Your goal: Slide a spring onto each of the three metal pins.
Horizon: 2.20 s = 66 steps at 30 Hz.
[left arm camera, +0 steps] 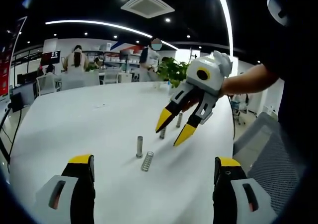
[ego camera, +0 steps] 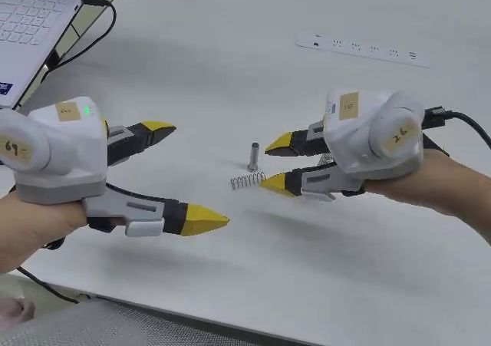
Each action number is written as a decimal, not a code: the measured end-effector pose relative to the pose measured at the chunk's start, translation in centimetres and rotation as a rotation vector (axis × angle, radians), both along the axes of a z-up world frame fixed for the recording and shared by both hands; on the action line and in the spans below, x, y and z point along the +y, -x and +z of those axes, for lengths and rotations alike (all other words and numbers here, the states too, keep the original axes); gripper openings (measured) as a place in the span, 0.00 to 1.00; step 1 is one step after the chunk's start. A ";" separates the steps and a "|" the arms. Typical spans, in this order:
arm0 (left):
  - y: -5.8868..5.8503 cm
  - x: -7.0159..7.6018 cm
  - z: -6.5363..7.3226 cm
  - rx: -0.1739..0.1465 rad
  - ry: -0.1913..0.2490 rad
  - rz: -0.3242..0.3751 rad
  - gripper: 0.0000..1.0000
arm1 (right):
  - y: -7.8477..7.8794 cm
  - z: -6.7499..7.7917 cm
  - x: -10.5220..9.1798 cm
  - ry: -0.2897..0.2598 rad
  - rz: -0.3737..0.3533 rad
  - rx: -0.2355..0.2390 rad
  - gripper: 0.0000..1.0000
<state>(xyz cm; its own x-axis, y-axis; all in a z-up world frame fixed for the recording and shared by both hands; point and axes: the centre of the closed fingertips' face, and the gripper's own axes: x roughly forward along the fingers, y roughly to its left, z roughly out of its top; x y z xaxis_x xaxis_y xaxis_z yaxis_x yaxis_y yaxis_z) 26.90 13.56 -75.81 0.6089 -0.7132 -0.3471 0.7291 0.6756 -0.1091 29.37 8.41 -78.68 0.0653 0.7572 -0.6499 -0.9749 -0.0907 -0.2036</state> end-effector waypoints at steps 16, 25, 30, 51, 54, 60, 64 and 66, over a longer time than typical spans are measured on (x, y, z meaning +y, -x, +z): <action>0.3 0.8 -0.2 0.003 0.001 0.013 0.98 | -0.6 -3.6 1.3 0.114 0.066 0.006 0.17; 0.3 1.0 -0.3 0.007 0.000 0.013 0.98 | -0.7 -4.7 1.7 0.136 0.074 -0.004 0.15; 0.5 1.0 -0.5 0.014 -0.007 0.006 0.98 | -0.6 -5.2 2.1 0.148 0.085 -0.018 0.15; -0.1 0.5 -0.4 0.010 -0.005 -0.014 0.98 | -1.7 -7.2 1.8 0.206 0.075 -0.024 0.09; -0.1 0.4 -0.3 0.009 -0.004 -0.013 0.98 | -1.7 -7.3 1.7 0.211 0.075 -0.019 0.09; -0.1 0.6 -0.4 0.012 -0.003 -0.007 0.98 | -1.7 -7.3 1.7 0.202 0.074 0.000 0.09; 0.0 0.6 -0.5 0.015 -0.001 -0.003 0.98 | -1.7 -7.3 1.7 0.195 0.071 0.012 0.08; 0.0 0.6 -0.6 0.017 -0.003 -0.004 0.98 | -1.7 -7.3 1.8 0.194 0.070 0.012 0.08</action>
<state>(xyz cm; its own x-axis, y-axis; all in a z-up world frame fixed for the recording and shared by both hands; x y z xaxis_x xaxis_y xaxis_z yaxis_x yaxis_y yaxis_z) 26.85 14.16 -76.39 0.5997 -0.7150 -0.3592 0.7302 0.6727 -0.1198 31.04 10.19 -85.95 0.0082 0.6203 -0.7844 -0.9671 -0.1946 -0.1640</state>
